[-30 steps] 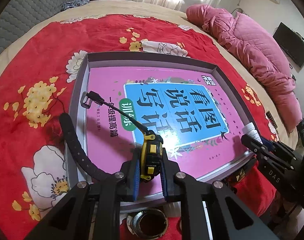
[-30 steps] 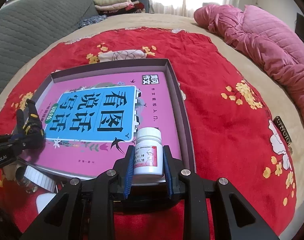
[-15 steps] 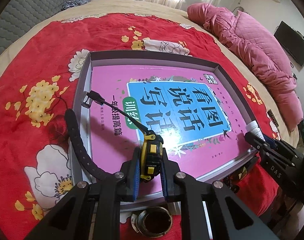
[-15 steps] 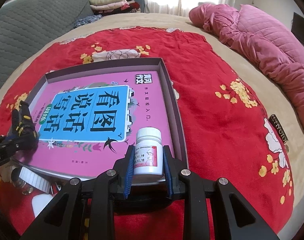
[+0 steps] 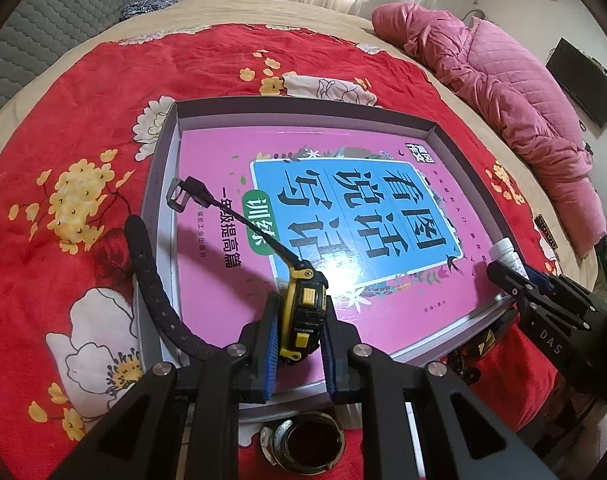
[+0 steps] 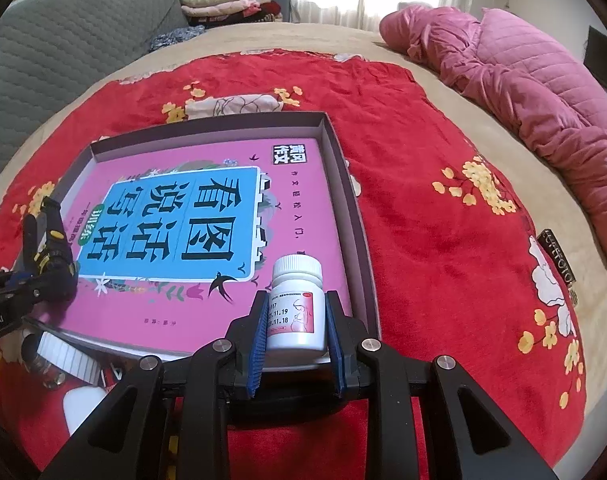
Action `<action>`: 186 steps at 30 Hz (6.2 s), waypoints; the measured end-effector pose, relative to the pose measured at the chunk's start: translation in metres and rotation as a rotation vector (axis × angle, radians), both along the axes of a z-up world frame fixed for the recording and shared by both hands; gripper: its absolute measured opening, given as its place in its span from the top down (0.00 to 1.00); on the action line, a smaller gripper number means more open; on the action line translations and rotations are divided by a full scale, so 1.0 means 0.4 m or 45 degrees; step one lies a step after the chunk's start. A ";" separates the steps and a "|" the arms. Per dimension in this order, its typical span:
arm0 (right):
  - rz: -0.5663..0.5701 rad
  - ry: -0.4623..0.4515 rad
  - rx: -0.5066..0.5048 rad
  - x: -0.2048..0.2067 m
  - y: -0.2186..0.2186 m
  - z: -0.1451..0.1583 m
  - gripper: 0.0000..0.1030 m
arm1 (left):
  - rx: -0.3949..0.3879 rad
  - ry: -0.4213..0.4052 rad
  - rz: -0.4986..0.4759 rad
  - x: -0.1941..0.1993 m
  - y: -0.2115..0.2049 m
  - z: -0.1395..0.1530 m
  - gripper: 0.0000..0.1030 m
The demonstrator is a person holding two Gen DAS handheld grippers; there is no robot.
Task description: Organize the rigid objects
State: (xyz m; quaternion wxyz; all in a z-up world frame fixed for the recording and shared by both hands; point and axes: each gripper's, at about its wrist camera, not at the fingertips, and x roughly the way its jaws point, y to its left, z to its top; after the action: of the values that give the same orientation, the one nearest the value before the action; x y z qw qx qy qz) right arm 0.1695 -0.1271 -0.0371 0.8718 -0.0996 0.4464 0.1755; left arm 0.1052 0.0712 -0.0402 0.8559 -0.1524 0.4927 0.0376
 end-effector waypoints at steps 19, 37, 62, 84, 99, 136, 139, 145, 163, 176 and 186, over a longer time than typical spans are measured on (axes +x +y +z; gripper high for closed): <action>0.035 -0.028 0.016 -0.028 0.008 0.016 0.72 | -0.010 0.014 -0.004 -0.003 0.001 -0.001 0.81; 0.040 -0.085 0.131 -0.089 -0.050 0.071 0.60 | -0.013 0.029 -0.020 -0.036 0.010 0.010 0.81; 0.013 -0.128 0.253 -0.127 -0.132 0.095 0.53 | -0.050 -0.176 0.003 -0.107 0.010 0.044 0.78; -0.009 -0.153 0.269 -0.129 -0.148 0.109 0.46 | -0.101 -0.312 0.133 -0.166 0.085 0.097 0.78; -0.015 -0.175 0.285 -0.138 -0.163 0.114 0.40 | -0.058 -0.348 0.157 -0.207 0.086 0.133 0.78; 0.060 -0.205 0.299 -0.199 -0.181 0.129 0.30 | 0.007 -0.292 0.073 -0.254 0.002 0.143 0.48; 0.086 -0.200 0.286 -0.210 -0.171 0.125 0.30 | 0.024 -0.276 0.051 -0.257 -0.013 0.138 0.48; 0.133 -0.198 0.268 -0.227 -0.154 0.121 0.30 | 0.030 -0.250 0.023 -0.260 -0.034 0.131 0.48; 0.159 -0.180 0.257 -0.252 -0.158 0.117 0.30 | 0.049 -0.169 -0.036 -0.267 -0.079 0.097 0.48; 0.158 -0.166 0.257 -0.260 -0.160 0.112 0.30 | 0.044 -0.096 -0.024 -0.260 -0.075 0.054 0.48; 0.148 -0.118 0.218 -0.246 -0.160 0.086 0.30 | 0.047 -0.062 -0.027 -0.252 -0.077 0.036 0.48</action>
State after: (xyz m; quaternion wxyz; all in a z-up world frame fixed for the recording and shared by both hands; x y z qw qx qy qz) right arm 0.0709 -0.1912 -0.0026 0.8851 -0.0585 0.3825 0.2586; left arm 0.0043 0.0405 -0.0257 0.8707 -0.1324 0.4725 0.0338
